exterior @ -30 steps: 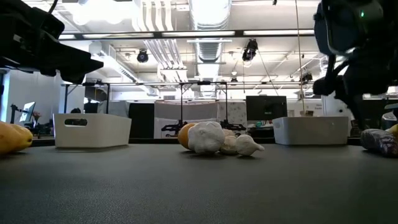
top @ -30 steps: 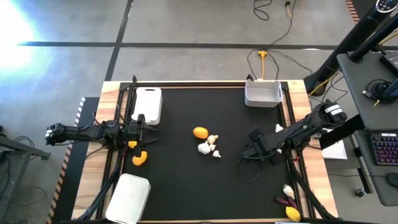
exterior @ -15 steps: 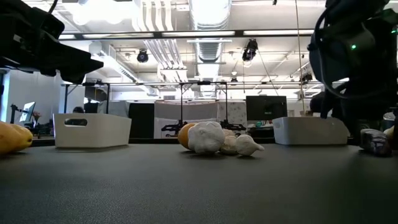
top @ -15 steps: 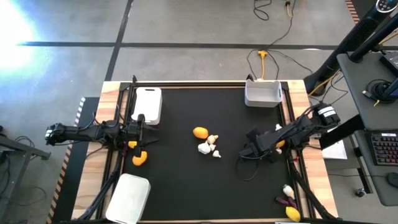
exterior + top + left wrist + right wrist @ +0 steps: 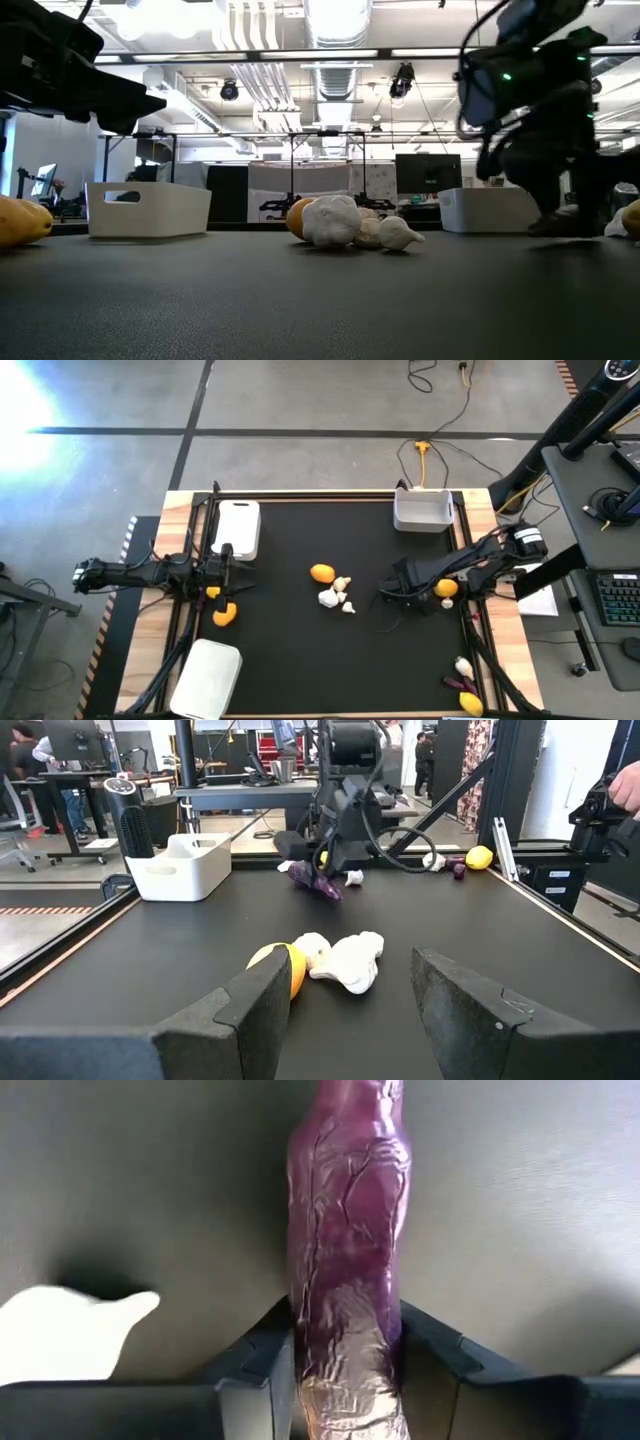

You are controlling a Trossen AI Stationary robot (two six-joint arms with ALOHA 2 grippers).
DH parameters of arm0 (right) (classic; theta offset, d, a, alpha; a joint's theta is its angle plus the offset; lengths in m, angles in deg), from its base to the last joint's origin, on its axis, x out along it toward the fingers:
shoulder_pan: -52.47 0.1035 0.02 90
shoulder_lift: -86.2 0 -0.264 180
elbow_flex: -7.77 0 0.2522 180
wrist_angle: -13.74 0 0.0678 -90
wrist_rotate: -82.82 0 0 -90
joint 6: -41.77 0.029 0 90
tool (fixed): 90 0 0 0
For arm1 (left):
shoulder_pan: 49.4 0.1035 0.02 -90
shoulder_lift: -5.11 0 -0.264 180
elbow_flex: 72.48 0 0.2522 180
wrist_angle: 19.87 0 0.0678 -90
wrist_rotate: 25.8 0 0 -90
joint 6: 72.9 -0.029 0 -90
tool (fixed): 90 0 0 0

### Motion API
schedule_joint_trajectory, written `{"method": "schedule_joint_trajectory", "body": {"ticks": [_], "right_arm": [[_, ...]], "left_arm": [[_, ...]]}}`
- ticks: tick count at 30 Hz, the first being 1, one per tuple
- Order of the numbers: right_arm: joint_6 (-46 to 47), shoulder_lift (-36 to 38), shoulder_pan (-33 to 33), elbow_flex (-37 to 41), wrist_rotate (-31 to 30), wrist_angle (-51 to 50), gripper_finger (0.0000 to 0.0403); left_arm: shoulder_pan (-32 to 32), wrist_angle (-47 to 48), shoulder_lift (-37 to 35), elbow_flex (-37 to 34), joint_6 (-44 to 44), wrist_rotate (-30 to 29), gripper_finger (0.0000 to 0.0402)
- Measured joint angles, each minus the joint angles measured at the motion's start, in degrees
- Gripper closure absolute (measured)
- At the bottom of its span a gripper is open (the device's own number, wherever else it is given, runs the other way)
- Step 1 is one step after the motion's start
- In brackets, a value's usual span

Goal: Sort produce into baskets
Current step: Put the big eggplant into the gray bin

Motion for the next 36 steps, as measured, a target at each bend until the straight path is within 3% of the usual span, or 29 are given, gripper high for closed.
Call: {"method": "schedule_joint_trajectory", "body": {"ticks": [5,14,22,26,31,36], "right_arm": [[-0.86,0.52,-3.95,-6.07,-1.63,-2.83,0.0276],[-1.68,1.43,-18.49,-20.59,-17.10,-9.94,0.0280],[4.34,2.96,-39.90,-24.33,-16.87,-9.56,0.0275],[3.83,2.81,-48.87,-24.05,-12.85,-8.21,0.0279],[3.00,0.62,-54.63,-23.87,-8.01,-4.26,0.0279],[1.43,-2.09,-55.90,-23.87,-7.42,-1.53,0.0278]], "left_arm": [[-0.01,0.00,0.02,0.00,0.01,-0.01,0.0212],[-0.01,0.00,0.00,0.00,-0.01,0.00,0.0212],[0.00,0.00,0.02,0.00,-0.01,-0.01,0.0212],[0.00,0.00,0.02,0.00,-0.01,-0.01,0.0212],[0.01,0.00,0.02,0.00,-0.01,-0.01,0.0212],[0.00,0.01,0.02,0.00,-0.01,0.00,0.0212]]}}
